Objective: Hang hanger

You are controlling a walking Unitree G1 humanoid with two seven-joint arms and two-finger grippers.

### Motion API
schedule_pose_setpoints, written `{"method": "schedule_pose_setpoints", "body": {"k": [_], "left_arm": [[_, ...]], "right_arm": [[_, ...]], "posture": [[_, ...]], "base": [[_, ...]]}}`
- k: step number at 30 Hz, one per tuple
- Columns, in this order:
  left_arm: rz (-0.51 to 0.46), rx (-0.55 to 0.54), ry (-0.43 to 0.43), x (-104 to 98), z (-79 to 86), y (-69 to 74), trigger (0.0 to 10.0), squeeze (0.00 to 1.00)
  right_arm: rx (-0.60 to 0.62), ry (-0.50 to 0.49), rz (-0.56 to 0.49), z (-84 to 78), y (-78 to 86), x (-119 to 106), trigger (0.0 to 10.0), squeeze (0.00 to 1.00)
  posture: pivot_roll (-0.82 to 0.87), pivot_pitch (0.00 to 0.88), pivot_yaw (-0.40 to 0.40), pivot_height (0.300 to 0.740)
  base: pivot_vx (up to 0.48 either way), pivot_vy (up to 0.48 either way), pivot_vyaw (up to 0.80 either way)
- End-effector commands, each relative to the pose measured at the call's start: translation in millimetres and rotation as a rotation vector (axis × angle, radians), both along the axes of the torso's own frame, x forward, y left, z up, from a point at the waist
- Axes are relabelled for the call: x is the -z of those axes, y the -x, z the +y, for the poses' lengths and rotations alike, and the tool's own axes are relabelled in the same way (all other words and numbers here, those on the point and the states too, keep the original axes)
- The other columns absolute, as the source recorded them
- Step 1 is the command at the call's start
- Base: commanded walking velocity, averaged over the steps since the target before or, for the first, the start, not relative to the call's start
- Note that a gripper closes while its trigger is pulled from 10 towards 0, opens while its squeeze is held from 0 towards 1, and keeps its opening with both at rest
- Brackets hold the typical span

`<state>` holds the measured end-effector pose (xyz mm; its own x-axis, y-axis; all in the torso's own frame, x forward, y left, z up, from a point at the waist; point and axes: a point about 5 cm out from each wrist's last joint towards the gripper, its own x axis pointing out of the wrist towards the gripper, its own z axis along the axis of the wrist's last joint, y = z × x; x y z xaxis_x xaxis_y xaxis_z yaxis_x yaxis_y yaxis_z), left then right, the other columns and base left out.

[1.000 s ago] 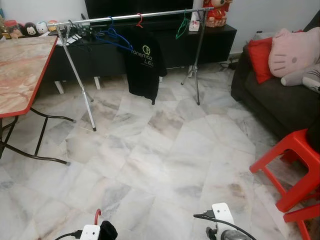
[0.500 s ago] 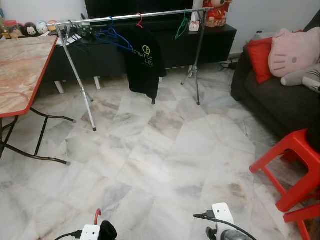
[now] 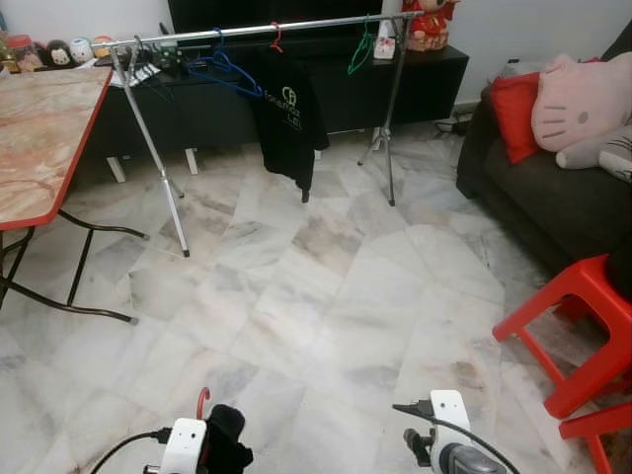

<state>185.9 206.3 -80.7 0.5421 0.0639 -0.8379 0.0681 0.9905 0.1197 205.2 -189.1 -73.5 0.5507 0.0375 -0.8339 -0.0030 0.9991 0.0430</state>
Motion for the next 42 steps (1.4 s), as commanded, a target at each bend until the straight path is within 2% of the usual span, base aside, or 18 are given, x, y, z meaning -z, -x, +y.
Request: {"method": "schedule_pose_setpoints", "body": {"k": [1,7,11,15,20,28,32,33,34,35,36,37,38,40,41,42], "left_arm": [[-0.034,-0.001,-0.017,-1.6,2.0,-1.6,10.0,0.0],[-0.086,0.019,-0.001,-4.7,1.1,-5.7,10.0,0.0],[-0.116,0.156,-0.011,-8.6,-2.9,-11.7,10.0,0.0],[-0.139,0.2,-0.024,-10.9,-3.8,-14.9,10.0,0.0],[-0.199,0.157,-0.054,-15.1,-0.8,-19.6,10.0,0.0],[-0.265,0.078,-0.057,-18.9,2.0,-22.5,10.0,0.0],[-0.327,0.015,-0.055,-22.1,3.5,-23.9,10.0,0.0],[-0.515,0.132,-0.214,-43.1,2.3,-44.9,10.0,0.0],[-0.515,0.132,-0.214,-43.1,2.3,-44.9,10.0,0.0],[-0.647,0.113,-0.18,-71.0,-4.7,-80.5,10.0,0.0],[-0.75,0.096,-0.142,-95.9,-10.2,-106.3,10.0,0.0],[-0.75,0.096,-0.142,-95.9,-10.2,-106.3,10.0,0.0],[-0.798,0.08,-0.104,-112.0,-12.1,-121.8,10.0,0.0],[-0.798,0.08,-0.104,-112.0,-12.1,-121.8,10.0,0.0],[-0.801,0.072,-0.048,-119.1,-13.5,-129.7,10.0,0.0],[-0.803,0.115,-0.035,-123.1,-15.7,-133.7,10.0,0.0]], "right_arm": [[0.017,0.001,-0.011,-2.5,-0.1,-0.4,10.0,0.0],[0.071,0.0,-0.045,-2.8,-1.1,-1.2,10.0,0.0],[0.038,0.018,-0.105,-2.4,-6.3,-5.1,10.0,0.0],[0.048,0.047,-0.15,-3.5,-9.8,-8.0,10.0,0.0],[0.07,0.053,-0.214,-3.6,-15.5,-12.8,10.0,0.0],[0.087,0.054,-0.238,-3.9,-17.7,-14.7,10.0,0.0],[0.094,0.056,-0.254,-4.4,-18.1,-15.5,10.0,0.0],[0.095,0.056,-0.255,-4.5,-18.0,-15.5,10.0,0.0],[0.095,0.056,-0.255,-4.5,-18.0,-15.5,10.0,0.0],[0.098,0.058,-0.26,-4.7,-18.0,-15.7,10.0,0.0],[0.1,0.062,-0.263,-5.1,-17.9,-15.9,10.0,0.0],[0.1,0.062,-0.263,-5.1,-17.9,-15.9,10.0,0.0],[0.102,0.065,-0.269,-5.4,-17.9,-16.1,10.0,0.0],[0.102,0.065,-0.269,-5.4,-17.9,-16.1,10.0,0.0],[0.1,0.076,-0.274,-6.0,-18.1,-16.5,10.0,0.0],[0.103,0.089,-0.282,-6.8,-18.2,-17.0,10.0,0.0]], "posture": [[-0.09,0.0,-0.04,0.74],[-0.1,0.0,-0.033,0.74],[-0.11,0.0,-0.023,0.74],[-0.12,0.0,-0.015,0.74],[-0.14,0.0,-0.004,0.74],[-0.13,0.0,-0.012,0.74],[-0.12,0.0,-0.017,0.74],[-0.12,0.0,-0.017,0.74],[-0.12,0.0,-0.017,0.74],[-0.12,0.0,-0.018,0.74],[-0.11,0.0,-0.02,0.74],[-0.11,0.0,-0.02,0.74],[-0.11,0.0,-0.021,0.74],[-0.11,0.0,-0.021,0.74],[-0.11,0.0,-0.022,0.74],[-0.11,0.0,-0.022,0.74]], "base": [[0.0,0.0,0.0],[0.0,0.0,0.0],[0.0,0.0,0.0],[0.0,0.0,0.0],[0.0,0.0,0.0],[0.0,0.0,0.0],[0.0,0.0,0.0],[0.0,0.0,0.0],[0.0,0.0,0.0],[0.0,0.0,0.0],[0.0,0.0,0.0],[0.0,0.0,0.0],[0.0,0.0,0.0],[0.0,0.0,0.0],[0.0,0.0,0.0],[0.0,0.0,0.0]]}}
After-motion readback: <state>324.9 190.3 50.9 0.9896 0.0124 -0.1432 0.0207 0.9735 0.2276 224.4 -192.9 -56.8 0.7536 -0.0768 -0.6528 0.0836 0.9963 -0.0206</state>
